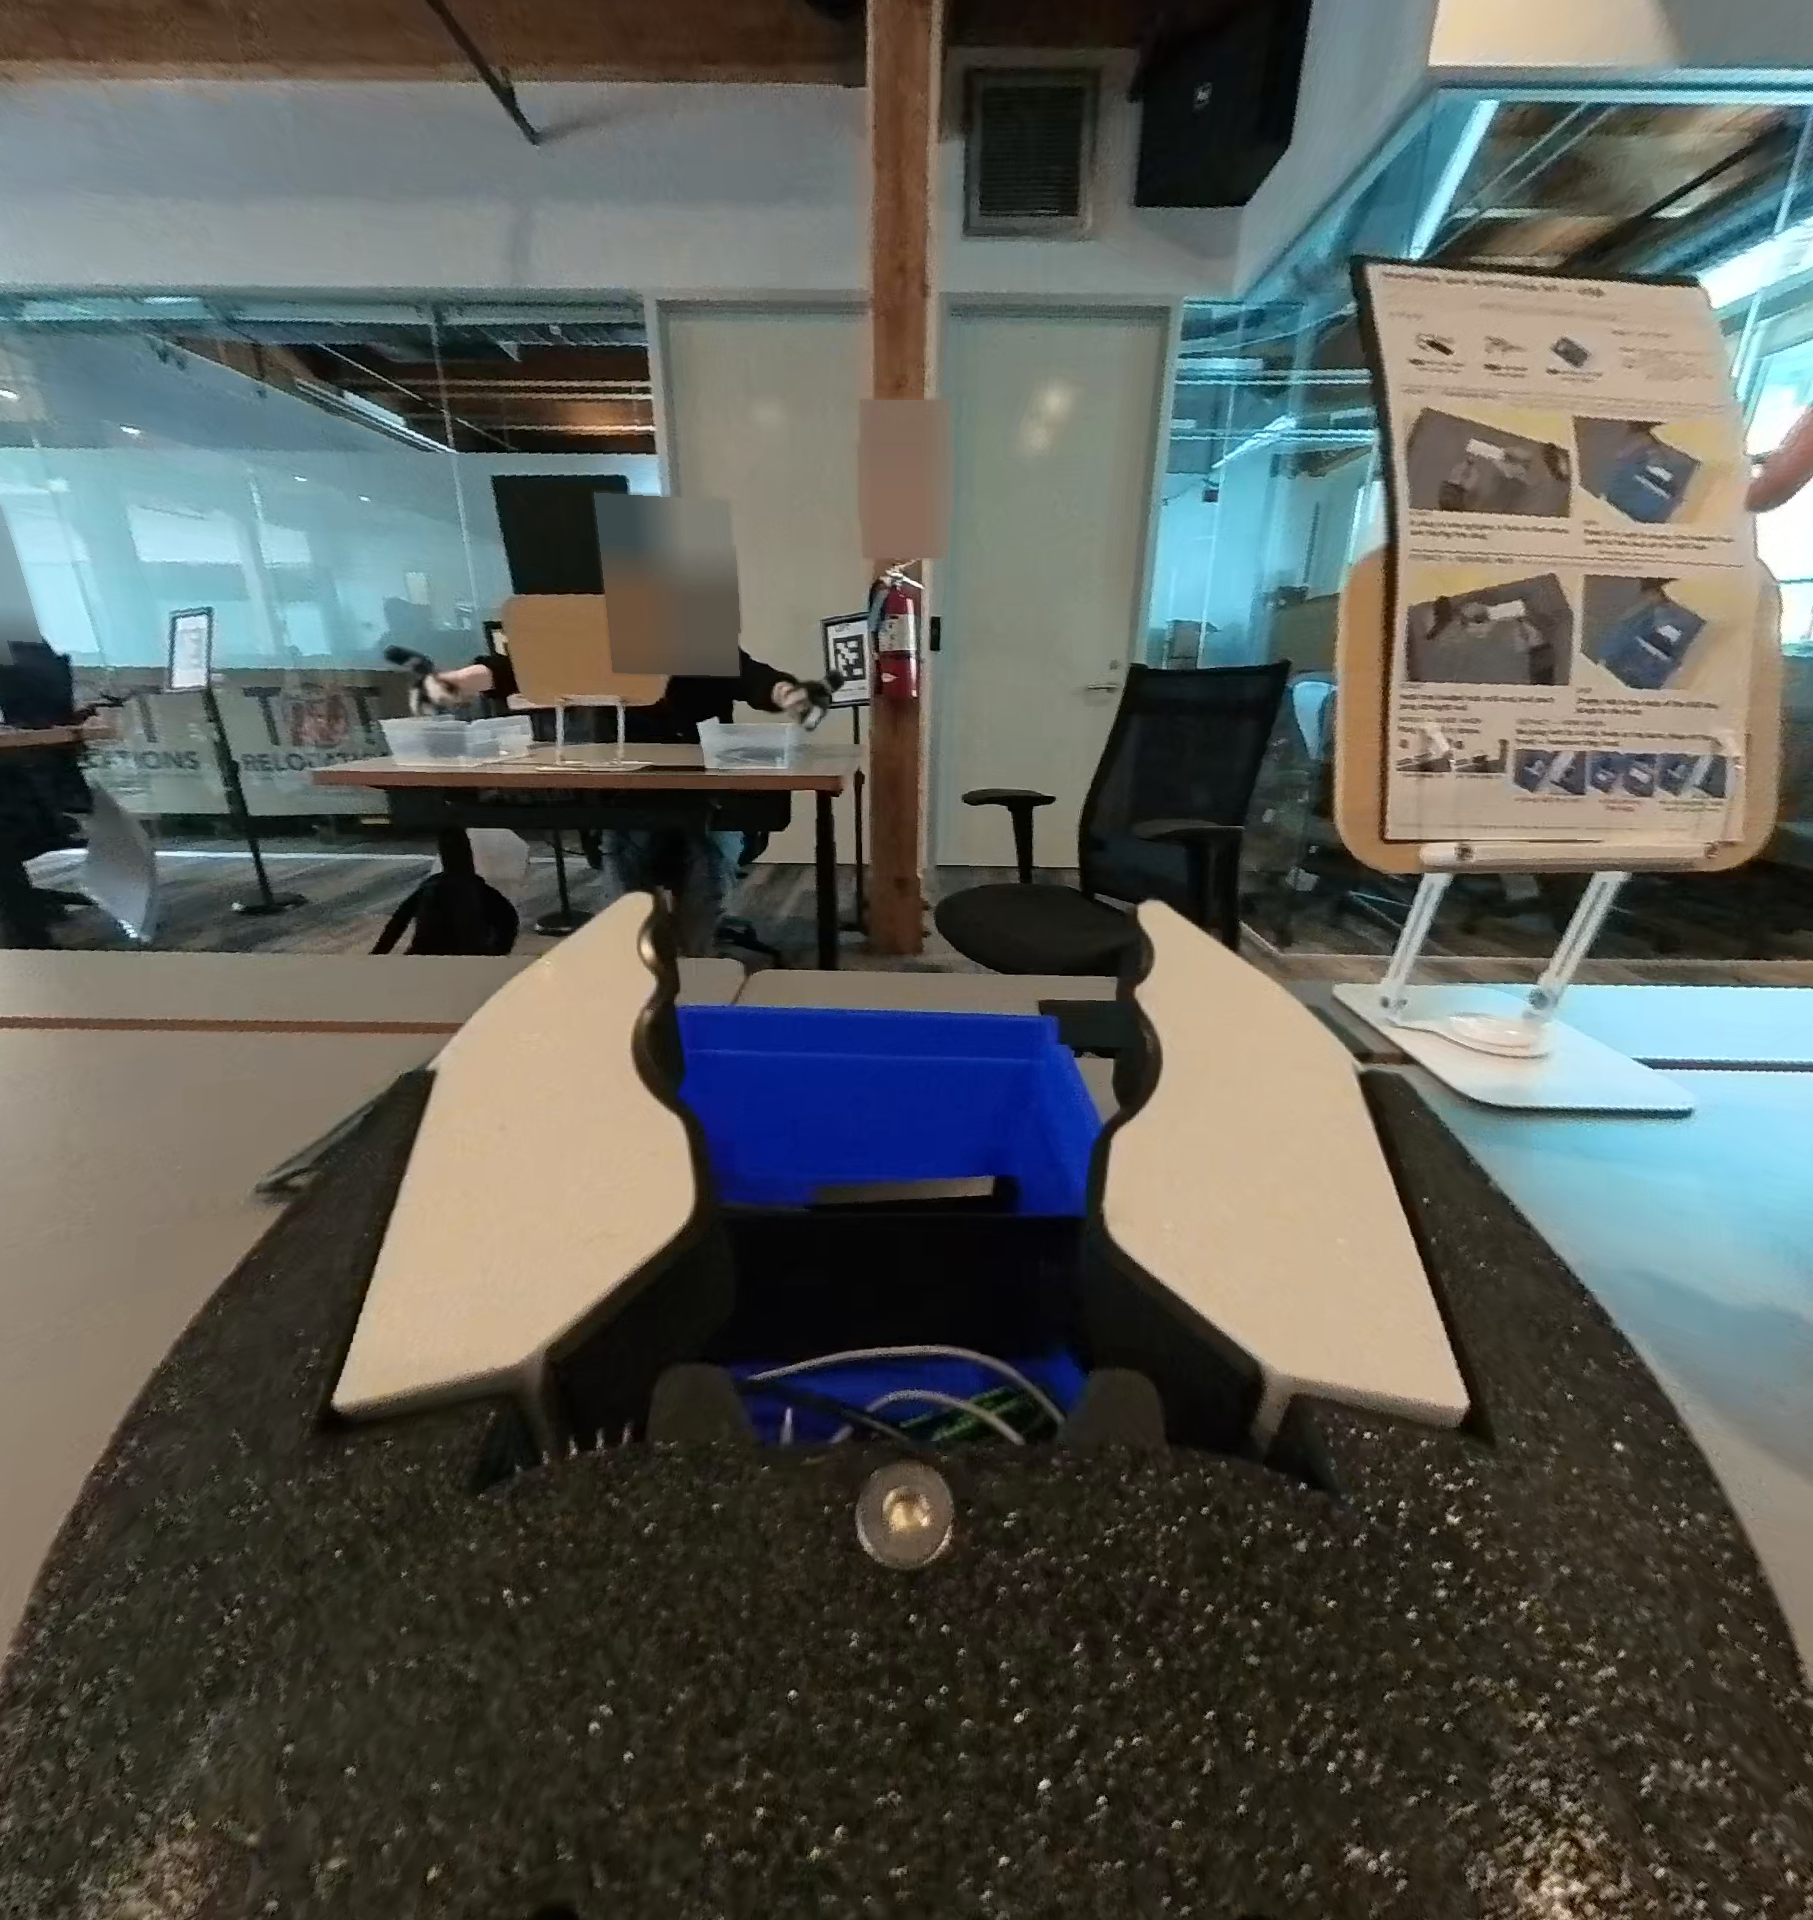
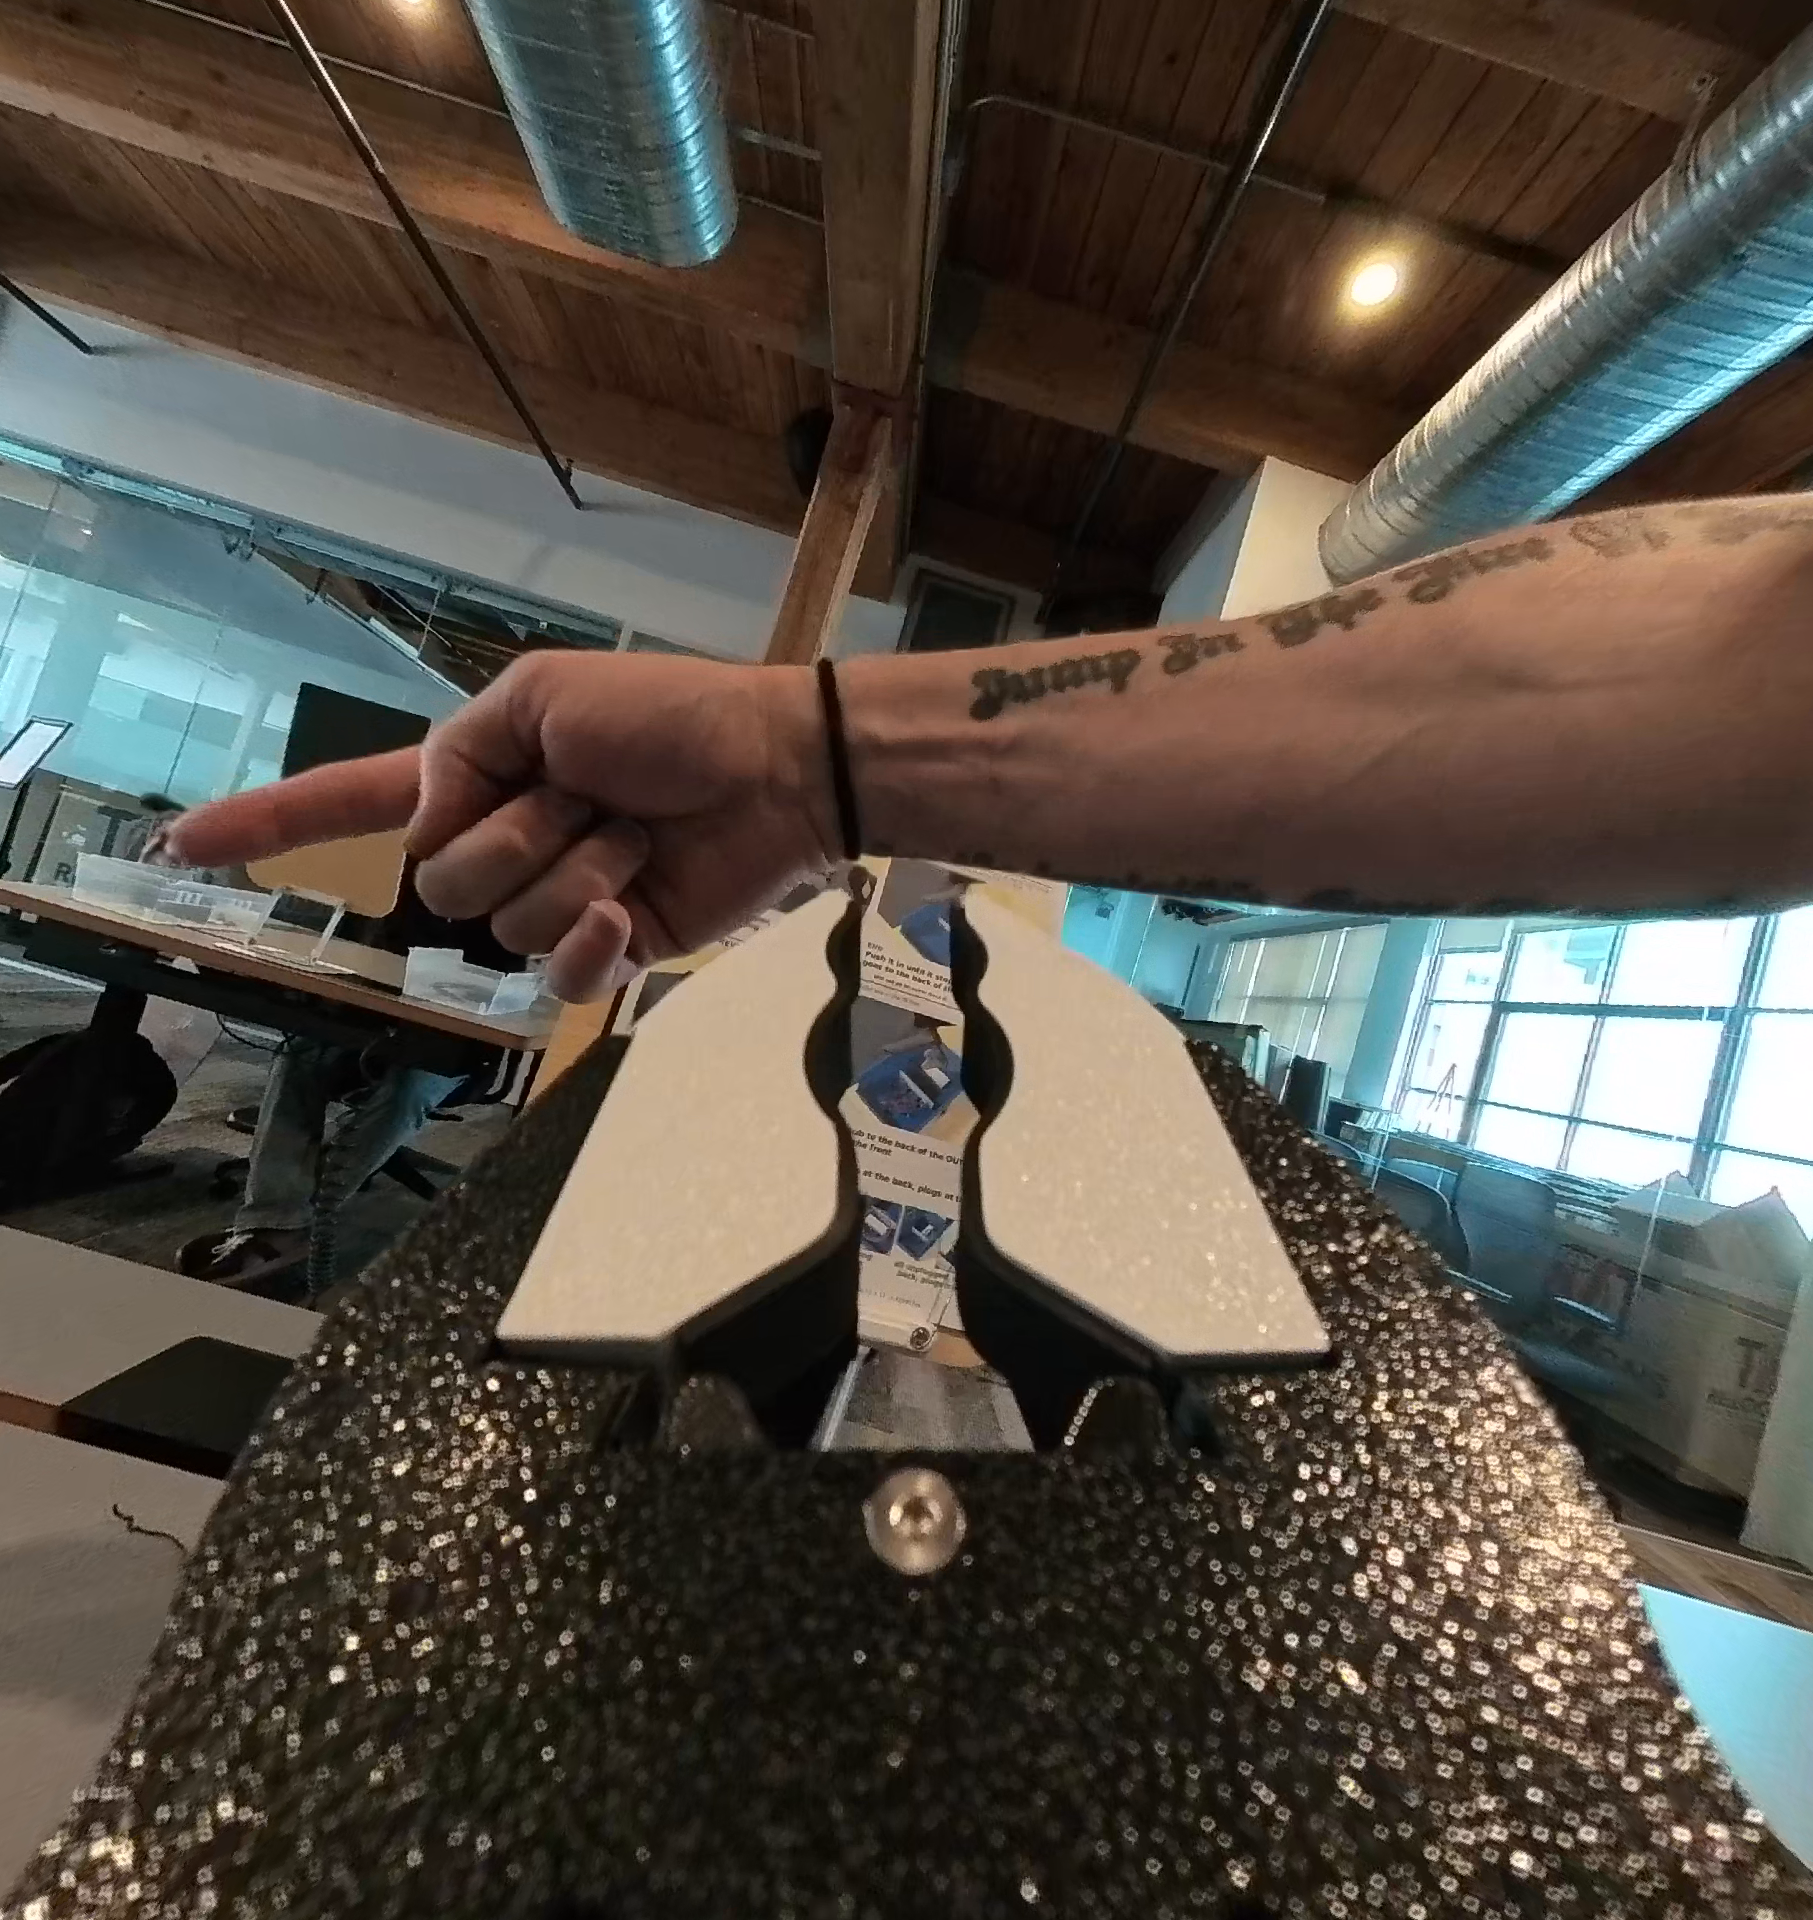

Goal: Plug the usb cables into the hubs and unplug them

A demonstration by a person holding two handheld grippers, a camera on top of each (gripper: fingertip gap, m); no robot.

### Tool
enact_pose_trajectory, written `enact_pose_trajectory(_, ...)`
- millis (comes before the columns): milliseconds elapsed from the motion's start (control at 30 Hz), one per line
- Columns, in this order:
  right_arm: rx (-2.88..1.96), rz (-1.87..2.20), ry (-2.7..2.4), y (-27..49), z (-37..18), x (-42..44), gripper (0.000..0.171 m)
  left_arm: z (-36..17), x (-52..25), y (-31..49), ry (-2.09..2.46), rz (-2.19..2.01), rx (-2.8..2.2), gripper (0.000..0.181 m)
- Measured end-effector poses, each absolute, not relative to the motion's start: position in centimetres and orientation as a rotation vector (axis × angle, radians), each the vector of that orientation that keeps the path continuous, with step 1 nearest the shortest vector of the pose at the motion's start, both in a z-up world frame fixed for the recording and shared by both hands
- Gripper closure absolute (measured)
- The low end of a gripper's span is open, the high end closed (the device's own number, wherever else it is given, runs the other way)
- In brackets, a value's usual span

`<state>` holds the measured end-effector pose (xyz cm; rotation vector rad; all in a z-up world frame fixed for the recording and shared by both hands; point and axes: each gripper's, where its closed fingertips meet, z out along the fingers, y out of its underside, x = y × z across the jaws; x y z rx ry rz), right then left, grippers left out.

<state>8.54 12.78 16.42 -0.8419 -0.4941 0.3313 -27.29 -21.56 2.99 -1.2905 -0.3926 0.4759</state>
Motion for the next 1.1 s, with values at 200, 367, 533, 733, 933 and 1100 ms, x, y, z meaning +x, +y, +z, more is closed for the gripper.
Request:
enact_pose_trajectory(200,-0.841,0.330,-0.498,12.8,16.4,8.4,0.156,3.3,-28.8,-24.0,-0.461,0.508,-1.241,0.101)
enact_pose_trajectory(367,-0.834,0.328,-0.501,12.7,16.4,8.3,0.156,3.3,-29.1,-24.4,-0.471,0.519,-1.233,0.101)
enact_pose_trajectory(533,-0.835,0.327,-0.506,12.8,16.3,8.1,0.156,3.2,-28.8,-23.7,-0.456,0.507,-1.242,0.101)
enact_pose_trajectory(733,-0.842,0.327,-0.510,13.0,16.2,8.0,0.156,3.2,-28.2,-23.0,-0.434,0.494,-1.255,0.101)
enact_pose_trajectory(933,-0.843,0.329,-0.507,13.1,16.2,8.1,0.156,2.7,-27.8,-22.2,-0.399,0.480,-1.305,0.109)
enact_pose_trajectory(1100,-0.848,0.335,-0.507,13.2,16.1,8.1,0.156,1.8,-21.6,-18.3,-0.091,0.043,-1.428,0.136)
